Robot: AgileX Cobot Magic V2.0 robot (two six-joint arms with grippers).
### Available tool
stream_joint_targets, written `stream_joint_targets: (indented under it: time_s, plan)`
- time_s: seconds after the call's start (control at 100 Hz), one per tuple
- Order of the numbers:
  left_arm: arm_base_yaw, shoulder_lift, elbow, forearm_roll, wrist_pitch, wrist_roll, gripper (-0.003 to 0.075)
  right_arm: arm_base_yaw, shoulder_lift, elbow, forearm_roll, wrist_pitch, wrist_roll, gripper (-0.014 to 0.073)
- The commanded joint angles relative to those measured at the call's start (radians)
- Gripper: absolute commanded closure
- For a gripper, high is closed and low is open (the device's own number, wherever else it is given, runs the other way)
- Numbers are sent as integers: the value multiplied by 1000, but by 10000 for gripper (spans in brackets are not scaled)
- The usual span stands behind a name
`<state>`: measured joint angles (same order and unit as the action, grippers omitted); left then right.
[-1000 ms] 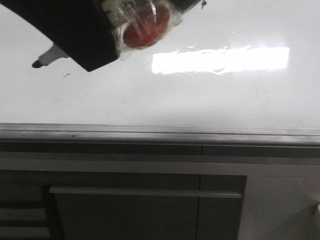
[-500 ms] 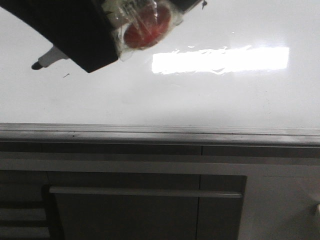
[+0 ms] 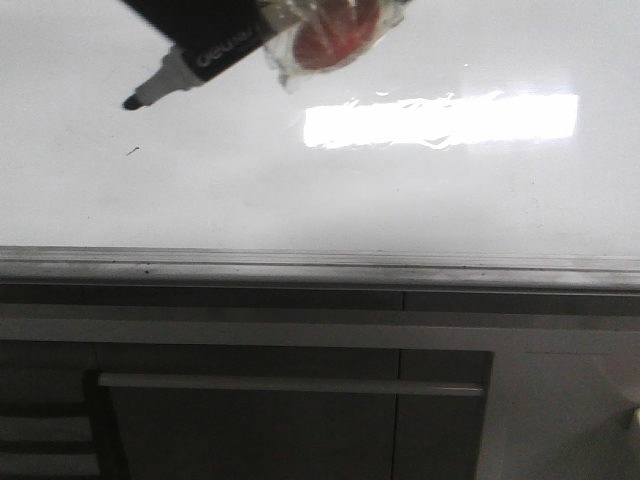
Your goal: Write number 0 on whiteboard
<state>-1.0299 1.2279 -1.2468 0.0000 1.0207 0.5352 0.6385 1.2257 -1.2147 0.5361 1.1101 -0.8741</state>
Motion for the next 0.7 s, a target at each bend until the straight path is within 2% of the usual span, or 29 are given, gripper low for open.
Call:
stream_joint_targets:
  time_s: [0.0, 0.18, 0.33, 0.43, 0.57, 0.69]
  plan:
    - [-1, -63, -51, -13, -58, -3, 337, -48, -42, -34, 9, -46, 17, 576]
    - [37, -144, -52, -13, -55, -25, 345, -174, -96, -34, 10, -53, 53, 576]
    - [151, -220, -48, -11, -55, -128, 345, -263, -137, -2, 16, -49, 109, 576]
    - [238, -277, -9, -11, -70, -222, 345, -324, -174, 64, 75, -82, 118, 576]
    - [351, -376, 140, -11, -156, -345, 345, -386, -226, 192, 201, -181, 118, 576]
    - [424, -458, 302, -44, -336, -453, 345, -390, -246, 287, 324, -297, 118, 576]
